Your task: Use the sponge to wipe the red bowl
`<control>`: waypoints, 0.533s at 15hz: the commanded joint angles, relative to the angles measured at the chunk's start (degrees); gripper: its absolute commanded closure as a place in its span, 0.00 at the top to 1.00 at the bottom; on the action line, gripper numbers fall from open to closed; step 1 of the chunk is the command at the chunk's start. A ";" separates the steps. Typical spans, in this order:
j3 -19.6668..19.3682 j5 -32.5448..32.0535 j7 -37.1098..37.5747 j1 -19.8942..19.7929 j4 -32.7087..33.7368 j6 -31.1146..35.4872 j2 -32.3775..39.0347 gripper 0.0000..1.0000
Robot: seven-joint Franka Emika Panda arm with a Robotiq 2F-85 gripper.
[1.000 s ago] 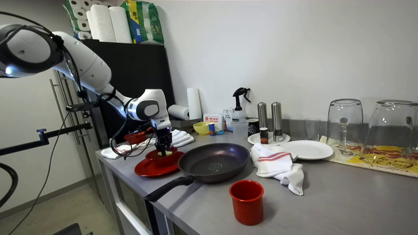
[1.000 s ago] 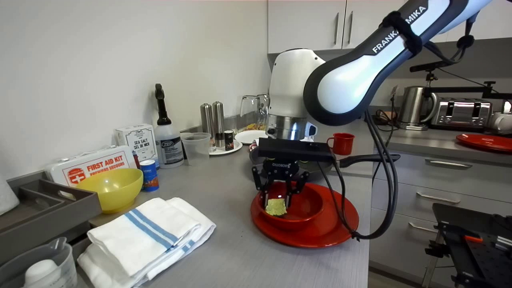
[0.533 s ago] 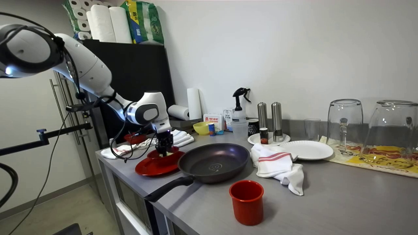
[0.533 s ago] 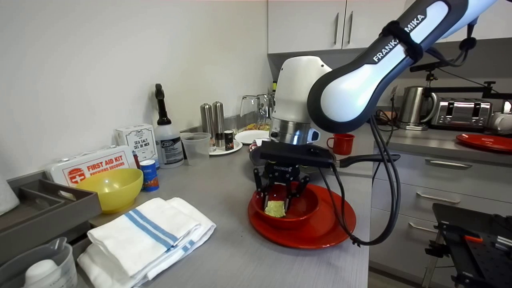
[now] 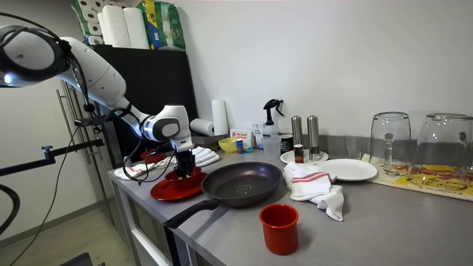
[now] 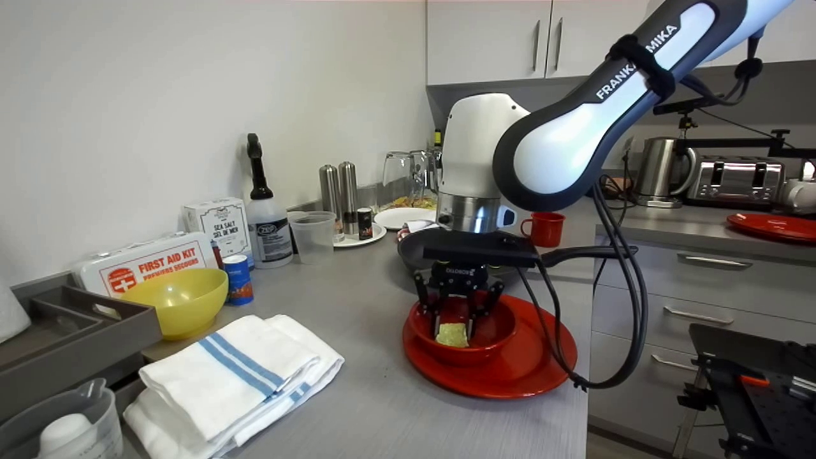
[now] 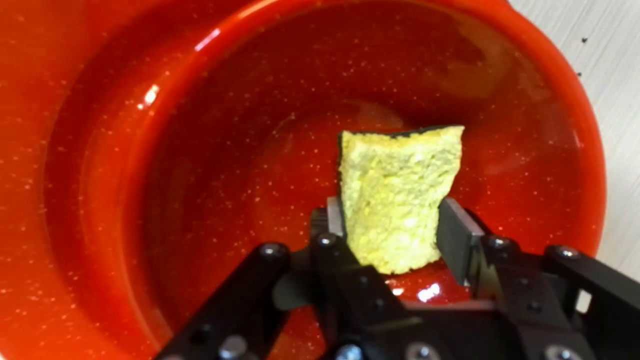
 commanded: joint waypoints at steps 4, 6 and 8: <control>0.45 -0.09 -1.14 0.29 1.49 -12.35 0.01 0.23; 0.55 -0.20 -1.24 0.31 2.02 -14.48 0.14 0.23; 0.64 -0.18 -1.43 0.27 2.56 -16.21 0.26 0.23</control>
